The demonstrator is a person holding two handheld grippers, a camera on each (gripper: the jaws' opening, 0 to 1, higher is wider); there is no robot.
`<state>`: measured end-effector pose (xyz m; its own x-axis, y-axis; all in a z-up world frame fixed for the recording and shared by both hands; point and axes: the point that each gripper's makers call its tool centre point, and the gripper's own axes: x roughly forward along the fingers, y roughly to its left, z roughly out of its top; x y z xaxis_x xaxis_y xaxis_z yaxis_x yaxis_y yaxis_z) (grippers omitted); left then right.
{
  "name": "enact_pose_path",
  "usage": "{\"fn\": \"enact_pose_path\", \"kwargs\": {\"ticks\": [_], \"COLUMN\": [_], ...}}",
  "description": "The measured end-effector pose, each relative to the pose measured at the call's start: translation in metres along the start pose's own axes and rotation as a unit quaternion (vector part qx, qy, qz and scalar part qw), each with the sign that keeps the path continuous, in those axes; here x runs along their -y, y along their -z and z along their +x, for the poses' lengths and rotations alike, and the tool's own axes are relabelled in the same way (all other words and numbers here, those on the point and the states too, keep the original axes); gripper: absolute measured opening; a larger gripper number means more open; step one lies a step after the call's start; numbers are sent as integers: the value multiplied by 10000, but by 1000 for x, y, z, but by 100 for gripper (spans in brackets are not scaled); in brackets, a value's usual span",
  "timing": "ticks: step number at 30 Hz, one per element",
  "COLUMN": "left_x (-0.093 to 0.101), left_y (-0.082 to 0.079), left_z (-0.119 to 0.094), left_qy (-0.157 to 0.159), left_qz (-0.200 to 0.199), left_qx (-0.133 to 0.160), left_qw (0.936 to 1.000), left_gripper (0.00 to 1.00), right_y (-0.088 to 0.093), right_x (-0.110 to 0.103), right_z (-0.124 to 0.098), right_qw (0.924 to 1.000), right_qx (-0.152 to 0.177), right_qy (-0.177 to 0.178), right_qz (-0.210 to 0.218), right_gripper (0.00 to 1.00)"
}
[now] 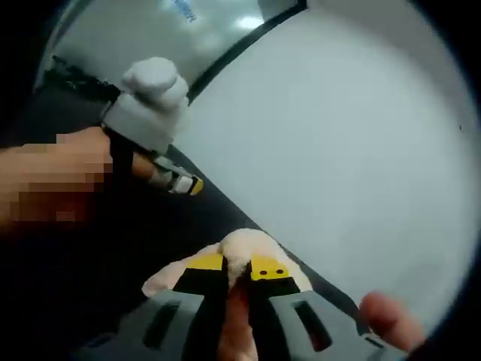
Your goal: Fold the towel on the table until its edges align and the towel forms a compact rectangular stack.
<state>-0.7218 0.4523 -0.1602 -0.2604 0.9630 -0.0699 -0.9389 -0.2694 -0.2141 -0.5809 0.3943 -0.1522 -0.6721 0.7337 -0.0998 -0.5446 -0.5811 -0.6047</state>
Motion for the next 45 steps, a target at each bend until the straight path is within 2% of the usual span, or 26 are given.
{"fn": "enact_pose_path", "kwargs": {"ticks": [2, 4, 5, 7, 9, 11, 13, 14, 15, 17, 18, 19, 20, 22, 25, 26, 28, 31, 33, 34, 37, 39, 40, 42, 43, 45], "left_x": [14, 27, 33, 35, 40, 56, 77, 89, 99, 118, 125, 129, 132, 138, 157, 163, 176, 193, 193, 189, 186, 172, 161, 141, 133, 135], "left_y": [4, 8, 7, 2, -5, -16, -24, -25, -24, -20, -20, -21, -22, -22, -17, -17, -18, -9, 11, 21, 25, 36, 42, 55, 62, 64], "left_z": [4, 6, 5, 3, 2, 0, -4, -6, -6, -10, -12, -14, -15, -15, -23, -26, -32, -36, -26, -22, -20, -13, -7, -2, 1, 0], "left_qy": [363, 705, 810, 824, 978, 1382, 1832, 2012, 2167, 2447, 2574, 2617, 2674, 2807, 3037, 3134, 3369, 3613, 3520, 3430, 3475, 3367, 3173, 2792, 2651, 2786], "left_qz": [-142, -377, -471, -391, -408, -572, -522, -334, -68, 234, 237, 257, 340, 493, 974, 1092, 1281, 1573, 1921, 2101, 1858, 1486, 1404, 1399, 1525, 1470], "left_qx": [-77, -149, -134, -42, 102, 329, 490, 503, 467, 449, 450, 486, 525, 537, 615, 655, 772, 717, 377, 186, 54, -364, -574, -947, -1050, -1018], "left_qw": [9992, 9967, 9955, 9958, 9943, 9882, 9805, 9777, 9751, 9683, 9650, 9636, 9615, 9570, 9458, 9410, 9296, 9163, 9153, 9154, 9190, 9291, 9361, 9452, 9463, 9436], "left_gripper": [13, 13, 13, 13, 13, 13, 14, 14, 14, 15, 17, 22, 27, 33, 35, 37, 39, 39, 40, 39, 39, 40, 40, 40, 40, 39], "right_y": [5, 9, 5, -12, -27, -31, -5, 11, 32, 70, 68, 55, 53, 70, 67, 62, 48, 42, 60, 64, 63, 64, 68, 71, 73, 90], "right_x": [-17, -32, -41, -41, -11, 51, 100, 110, 110, 78, 67, 50, 44, 21, 20, 25, 40, 63, 72, 75, 84, 85, 80, 71, 67, 52], "right_z": [2, 0, -5, -27, -47, -51, -35, -23, -8, 4, 2, -3, -8, -8, -7, -13, -26, -41, -34, -28, -12, 0, 5, 11, 13, 14], "right_qw": [9983, 9961, 9935, 9883, 9749, 9581, 9553, 9576, 9571, 9382, 9345, 9383, 9474, 9617, 9582, 9499, 9428, 9507, 9583, 9507, 9149, 9103, 9016, 8935, 8930, 8932], "right_qx": [-88, -135, 43, 438, 718, 980, 648, 436, 198, -785, -776, -396, -346, -645, -443, -468, -197, 258, 206, 467, 677, 833, 774, 778, 793, 399], "right_qy": [-392, -865, -1132, -1426, -1525, -1165, -799, -704, -788, -1245, -1368, -1546, -1497, -1493, -1522, -1642, -1838, -2072, -2381, -2735, -3226, -3319, -3465, -3573, -3597, -3727], "right_qz": [412, 70, -113, 325, 1455, 2425, 2773, 2760, 2781, 3131, 3192, 3067, 2809, 2207, 2382, 2618, 2773, 2294, 1564, 1385, 2329, 2330, 2470, 2608, 2586, 2484], "right_gripper": [15, 30, 37, 46, 38, 30, 27, 26, 25, 25, 25, 26, 29, 31, 32, 33, 39, 53, 57, 57, 61, 64, 64, 64, 64, 62]}}
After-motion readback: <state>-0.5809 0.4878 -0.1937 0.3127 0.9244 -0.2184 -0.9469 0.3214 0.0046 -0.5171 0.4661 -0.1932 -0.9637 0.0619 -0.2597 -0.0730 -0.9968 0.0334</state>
